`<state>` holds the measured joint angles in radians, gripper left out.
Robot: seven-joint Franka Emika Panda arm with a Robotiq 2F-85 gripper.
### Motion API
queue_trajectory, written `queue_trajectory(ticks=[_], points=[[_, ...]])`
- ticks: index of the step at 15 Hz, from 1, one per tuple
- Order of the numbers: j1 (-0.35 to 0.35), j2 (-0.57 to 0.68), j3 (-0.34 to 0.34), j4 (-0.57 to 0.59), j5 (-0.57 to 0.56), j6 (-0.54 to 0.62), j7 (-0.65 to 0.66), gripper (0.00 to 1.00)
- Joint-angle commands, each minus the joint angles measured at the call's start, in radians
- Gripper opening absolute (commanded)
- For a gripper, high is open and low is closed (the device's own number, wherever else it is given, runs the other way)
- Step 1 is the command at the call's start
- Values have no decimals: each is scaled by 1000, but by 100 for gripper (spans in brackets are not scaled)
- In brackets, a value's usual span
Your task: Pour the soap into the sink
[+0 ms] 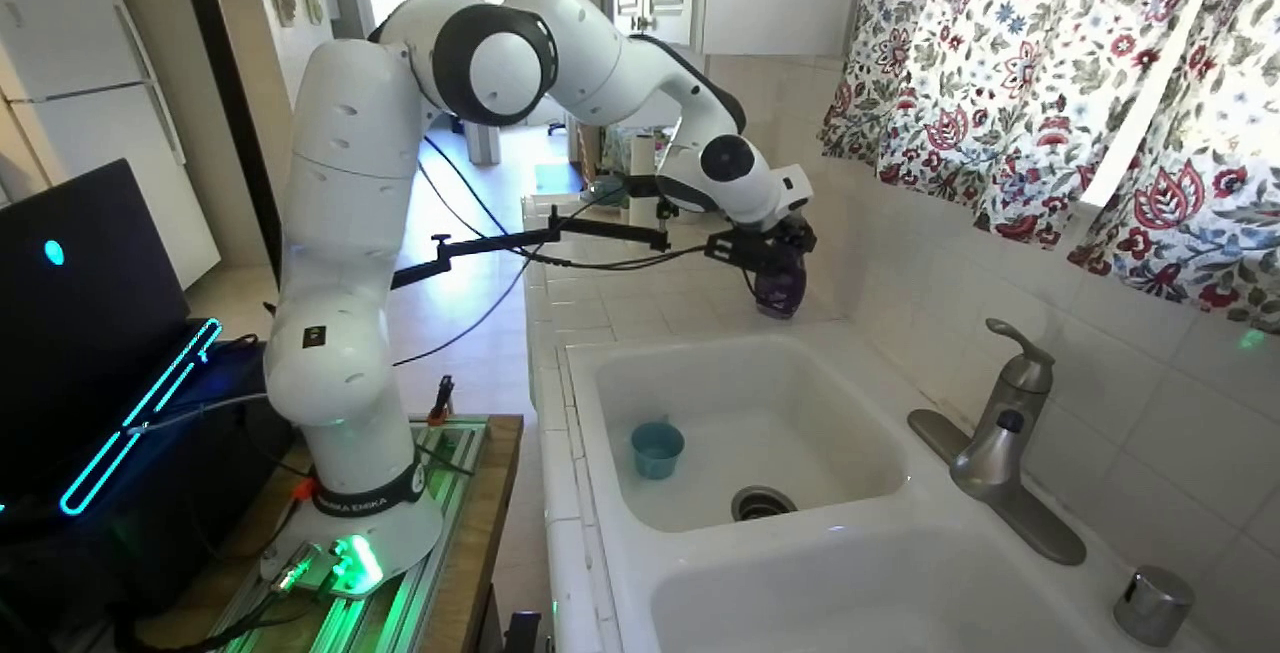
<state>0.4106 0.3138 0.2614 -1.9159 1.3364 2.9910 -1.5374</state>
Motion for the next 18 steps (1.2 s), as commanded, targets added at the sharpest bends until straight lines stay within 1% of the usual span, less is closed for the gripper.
queue_trajectory(ticks=[1,5,11,12,13,14,15,17,18], points=[[-2,60,26,75,71,50,-87,100],[-8,91,40,116,132,77,-164,100],[-7,125,41,158,218,75,-262,100],[-6,129,40,162,227,74,-275,91],[-6,132,39,165,238,73,-286,74],[-6,137,38,170,253,73,-304,68],[-6,140,38,175,265,72,-320,59],[-5,143,37,185,296,69,-346,45],[-4,145,37,190,308,69,-358,45]])
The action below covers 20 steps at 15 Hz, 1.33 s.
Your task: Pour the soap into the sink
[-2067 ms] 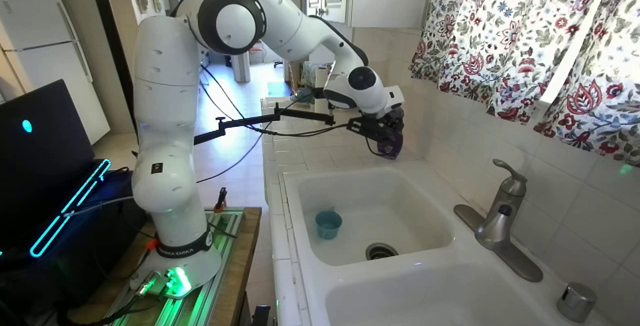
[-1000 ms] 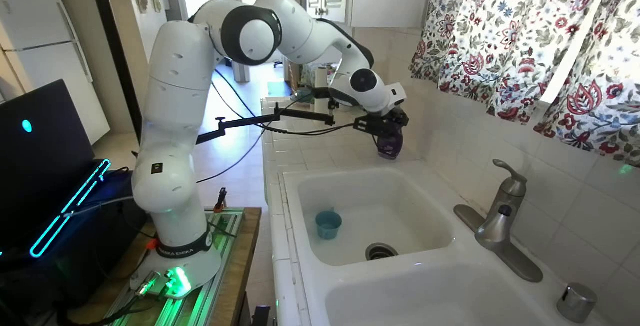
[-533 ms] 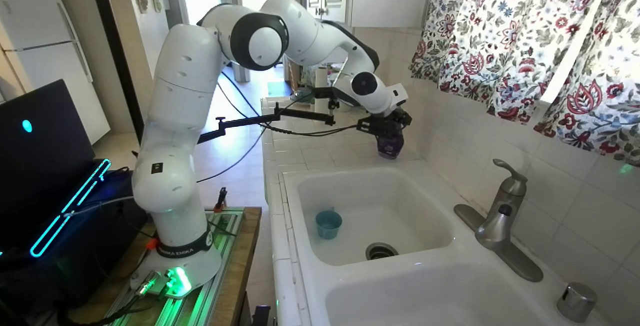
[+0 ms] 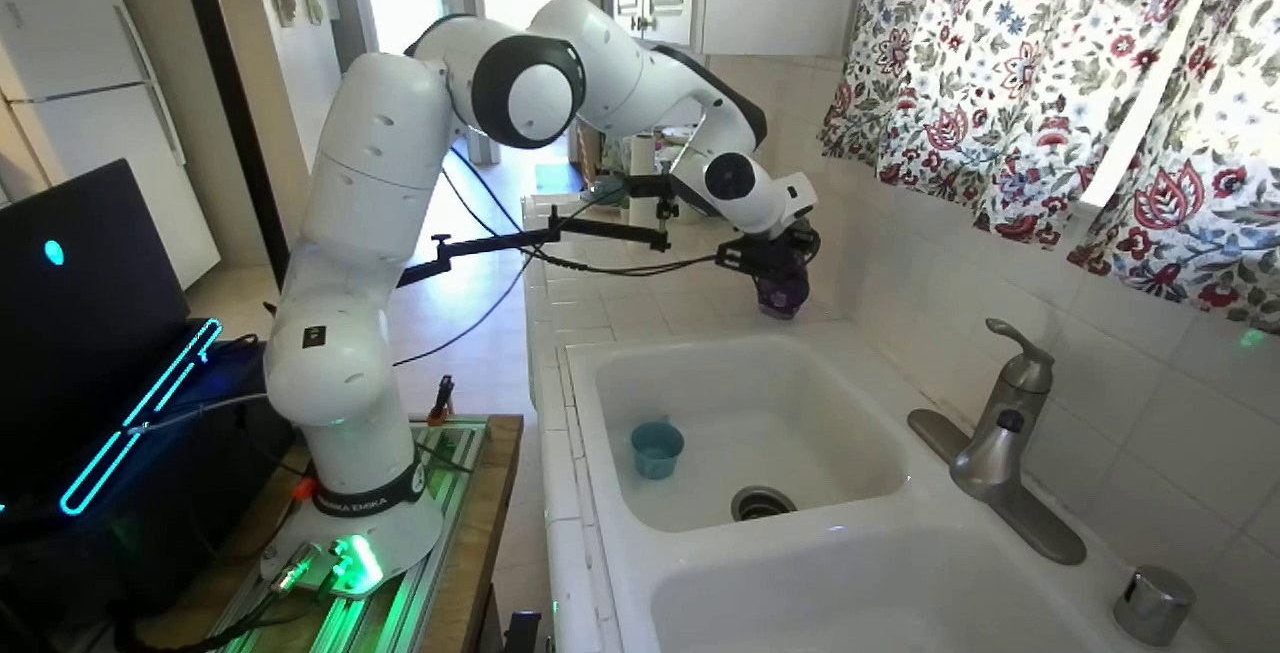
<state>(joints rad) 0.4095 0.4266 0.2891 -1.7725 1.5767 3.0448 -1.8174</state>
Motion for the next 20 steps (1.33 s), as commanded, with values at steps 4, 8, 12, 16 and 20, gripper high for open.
queue_trajectory(ticks=[4,8,12,16,20], points=[[-3,8,7,26,69,-7,-70,40],[-12,-25,3,-12,36,-38,-42,22],[-22,-27,4,-10,51,-51,-59,18],[-24,-18,10,9,68,-66,-87,18],[-21,2,20,72,139,-71,-212,18]])
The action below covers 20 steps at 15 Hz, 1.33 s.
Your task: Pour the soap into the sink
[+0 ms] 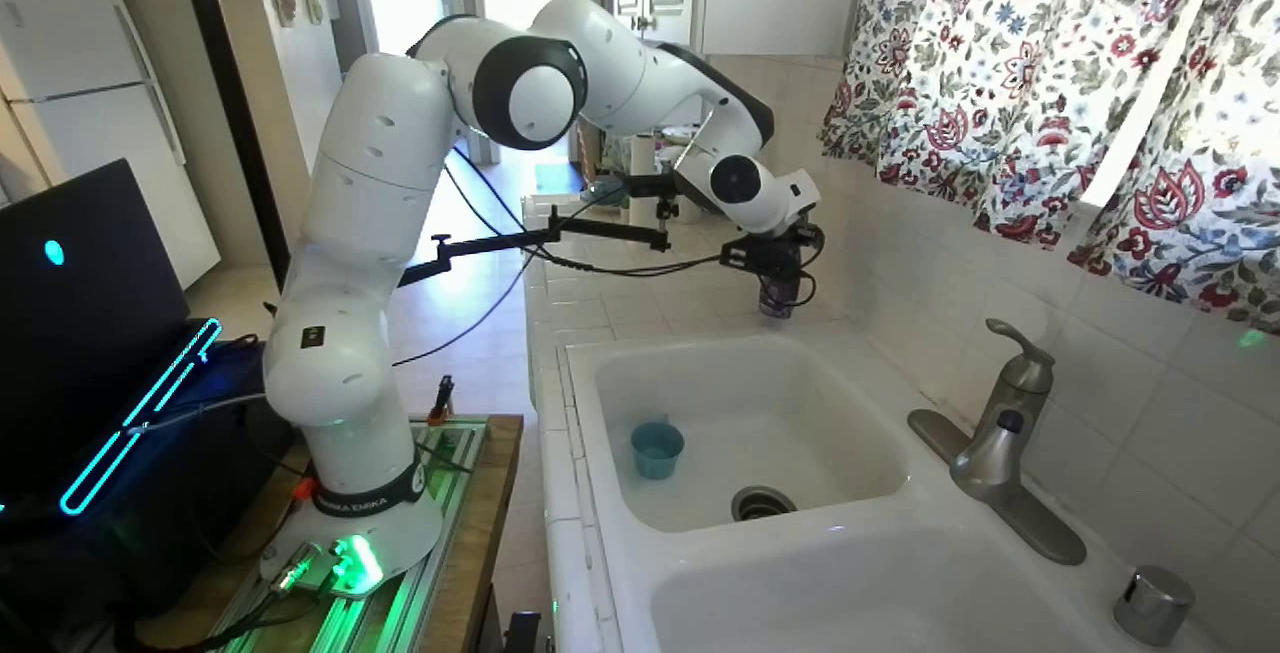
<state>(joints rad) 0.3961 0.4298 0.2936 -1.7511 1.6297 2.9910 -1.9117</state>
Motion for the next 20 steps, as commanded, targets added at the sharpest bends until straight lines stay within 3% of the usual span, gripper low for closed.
queue_trajectory(ticks=[1,3,7,11,17,19,20], points=[[-5,6,18,76,132,-14,-180,18],[-2,11,15,107,216,-24,-290,18],[-3,16,-18,135,515,-102,-560,18],[0,8,-65,51,763,-256,-778,18],[-5,32,-70,-48,815,-398,-842,18],[31,23,-115,-60,815,-437,-831,18],[33,19,-120,-62,810,-442,-824,68]])
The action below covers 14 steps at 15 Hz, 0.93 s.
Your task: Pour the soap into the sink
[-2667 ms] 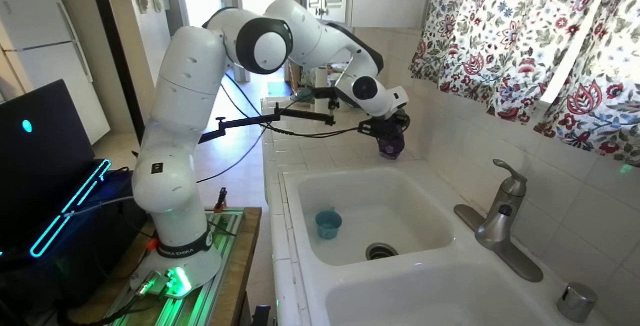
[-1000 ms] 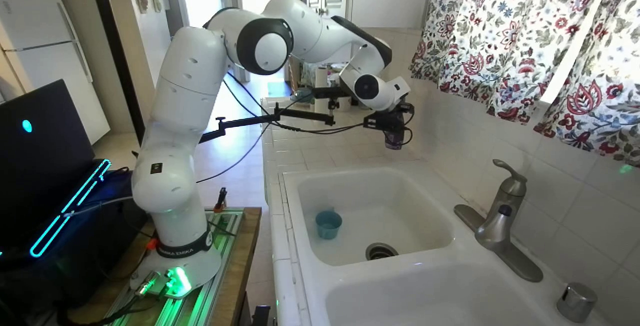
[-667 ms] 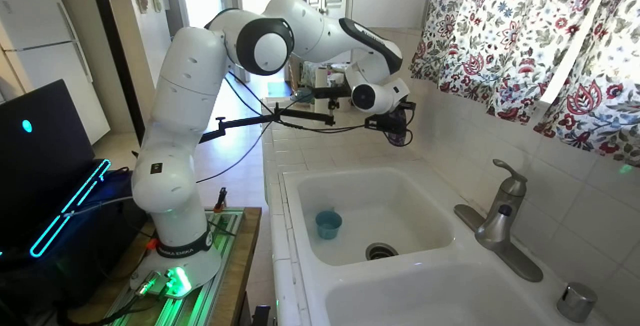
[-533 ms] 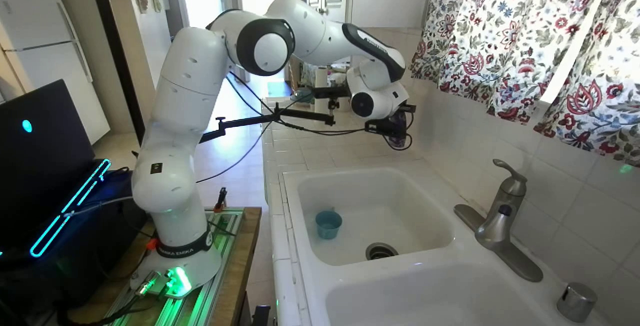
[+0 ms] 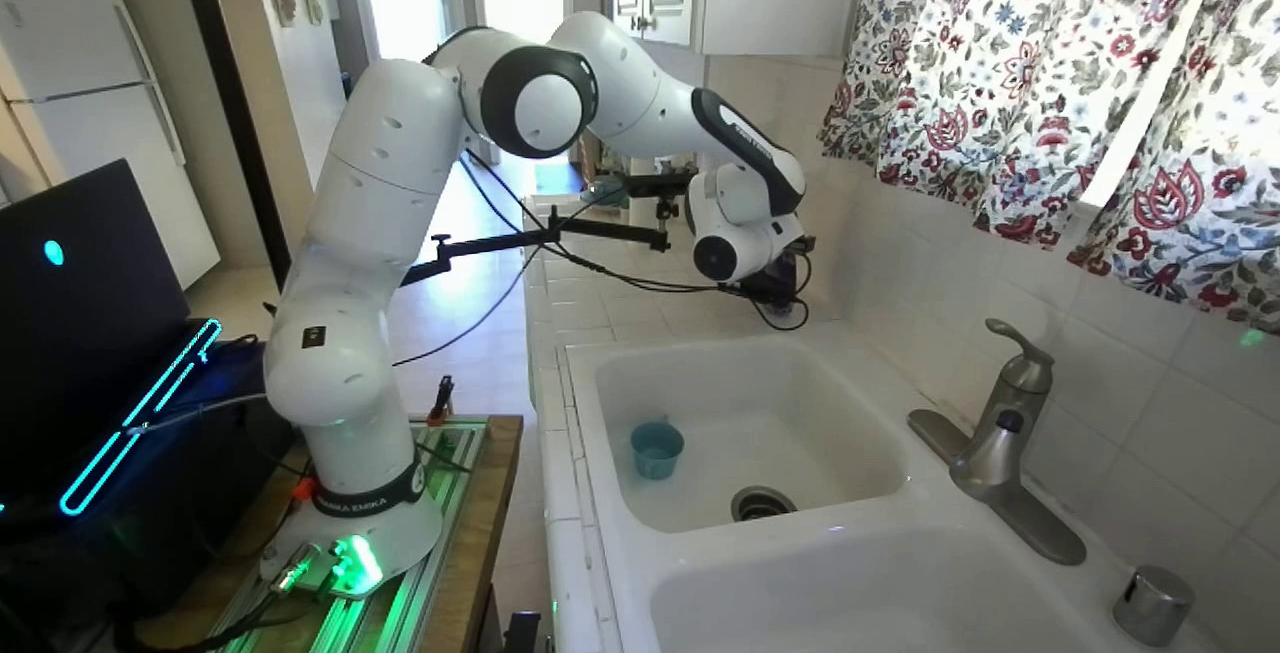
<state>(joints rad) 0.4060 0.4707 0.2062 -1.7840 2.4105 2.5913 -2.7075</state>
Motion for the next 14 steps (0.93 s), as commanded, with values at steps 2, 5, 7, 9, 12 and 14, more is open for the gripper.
queue_trajectory(ticks=[2,5,7,9,12,14], points=[[23,-33,-36,-35,11,-53,-8,76],[2,-72,-21,-54,-117,-65,112,97],[-20,-98,-13,-83,-265,-108,233,100],[-38,-121,-13,-106,-379,-172,338,100],[-64,-133,-23,-133,-481,-252,419,100],[-80,-125,-29,-143,-496,-279,427,100]])
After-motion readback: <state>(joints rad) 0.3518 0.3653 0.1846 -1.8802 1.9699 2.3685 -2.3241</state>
